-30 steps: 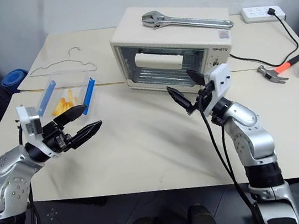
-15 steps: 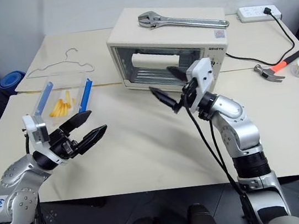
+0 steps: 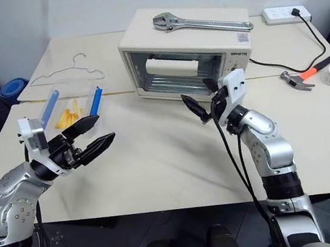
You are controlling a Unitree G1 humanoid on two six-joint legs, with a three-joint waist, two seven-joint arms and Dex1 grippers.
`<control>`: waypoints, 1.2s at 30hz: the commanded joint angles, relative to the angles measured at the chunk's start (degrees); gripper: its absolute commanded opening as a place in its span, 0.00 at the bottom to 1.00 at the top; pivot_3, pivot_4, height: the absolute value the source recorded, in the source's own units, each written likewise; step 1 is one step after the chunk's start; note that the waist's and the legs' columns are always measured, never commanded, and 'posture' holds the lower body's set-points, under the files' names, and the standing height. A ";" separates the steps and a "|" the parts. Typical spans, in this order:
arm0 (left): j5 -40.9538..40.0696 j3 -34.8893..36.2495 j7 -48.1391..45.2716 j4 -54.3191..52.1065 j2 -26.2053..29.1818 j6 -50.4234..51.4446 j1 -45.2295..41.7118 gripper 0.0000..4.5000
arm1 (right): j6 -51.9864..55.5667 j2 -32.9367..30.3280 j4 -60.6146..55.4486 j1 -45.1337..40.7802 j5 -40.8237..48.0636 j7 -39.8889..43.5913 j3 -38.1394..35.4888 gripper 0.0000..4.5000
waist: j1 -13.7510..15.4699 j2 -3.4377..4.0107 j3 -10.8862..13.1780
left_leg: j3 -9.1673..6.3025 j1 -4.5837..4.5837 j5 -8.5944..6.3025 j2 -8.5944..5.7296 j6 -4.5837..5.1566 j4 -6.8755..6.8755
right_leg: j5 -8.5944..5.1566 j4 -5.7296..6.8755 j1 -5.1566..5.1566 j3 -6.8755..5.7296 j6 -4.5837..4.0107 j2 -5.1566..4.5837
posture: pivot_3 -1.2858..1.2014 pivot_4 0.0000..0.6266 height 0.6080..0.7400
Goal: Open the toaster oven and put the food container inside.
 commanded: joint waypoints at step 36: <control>26.26 -18.32 -7.91 44.35 -6.46 -19.48 -34.39 0.00 | -14.92 -7.82 -18.08 28.67 -6.16 12.82 4.42 1.00 | -0.39 -0.08 0.03 | -0.17 -0.01 0.00 -0.14 -0.02 0.02 | 0.01 0.15 -0.09 -0.33 0.02 0.09 | 0.52 0.24 1.00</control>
